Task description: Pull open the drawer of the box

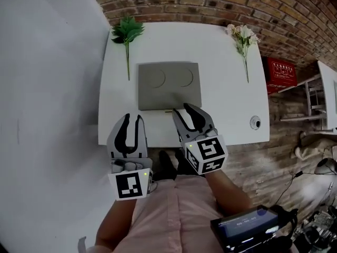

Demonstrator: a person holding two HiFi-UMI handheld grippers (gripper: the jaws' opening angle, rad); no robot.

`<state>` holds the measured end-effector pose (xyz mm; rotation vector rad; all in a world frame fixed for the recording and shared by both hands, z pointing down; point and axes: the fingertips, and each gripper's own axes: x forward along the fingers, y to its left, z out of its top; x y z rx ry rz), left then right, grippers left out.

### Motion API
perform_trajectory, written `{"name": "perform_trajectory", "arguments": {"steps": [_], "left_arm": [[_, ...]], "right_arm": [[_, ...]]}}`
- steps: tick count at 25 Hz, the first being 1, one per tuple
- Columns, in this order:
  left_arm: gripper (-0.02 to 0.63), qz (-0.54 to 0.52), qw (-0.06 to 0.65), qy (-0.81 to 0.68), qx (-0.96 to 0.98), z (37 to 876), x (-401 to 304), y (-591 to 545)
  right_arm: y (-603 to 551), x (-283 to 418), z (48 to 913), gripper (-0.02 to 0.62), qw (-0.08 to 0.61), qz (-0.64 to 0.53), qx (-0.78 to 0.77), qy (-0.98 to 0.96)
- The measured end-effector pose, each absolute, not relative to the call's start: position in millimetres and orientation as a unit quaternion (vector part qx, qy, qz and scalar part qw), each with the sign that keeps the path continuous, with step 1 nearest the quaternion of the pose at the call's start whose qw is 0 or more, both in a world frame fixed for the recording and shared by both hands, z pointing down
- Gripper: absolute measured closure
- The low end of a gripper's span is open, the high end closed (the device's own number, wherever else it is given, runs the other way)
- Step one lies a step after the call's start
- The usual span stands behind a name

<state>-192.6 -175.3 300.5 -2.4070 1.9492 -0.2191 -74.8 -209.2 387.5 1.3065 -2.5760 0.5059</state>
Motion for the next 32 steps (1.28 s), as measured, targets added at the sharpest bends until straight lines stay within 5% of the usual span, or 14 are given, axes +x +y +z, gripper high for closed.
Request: {"name": "perform_trajectory", "arguments": {"steps": [13,32], "left_arm": [[0.512,-0.125,-0.063,0.620,-0.772,376.7,-198.0,-189.1],[0.512,-0.138,-0.064,0.624,-0.766,389.7,-207.0,-204.4]], "right_arm": [[-196.2,-86.6,486.6,0.451,0.135,0.314,0.412,-0.845],[-208.9,-98.3,525.5,0.457,0.133,0.492,0.344,-0.788]]}}
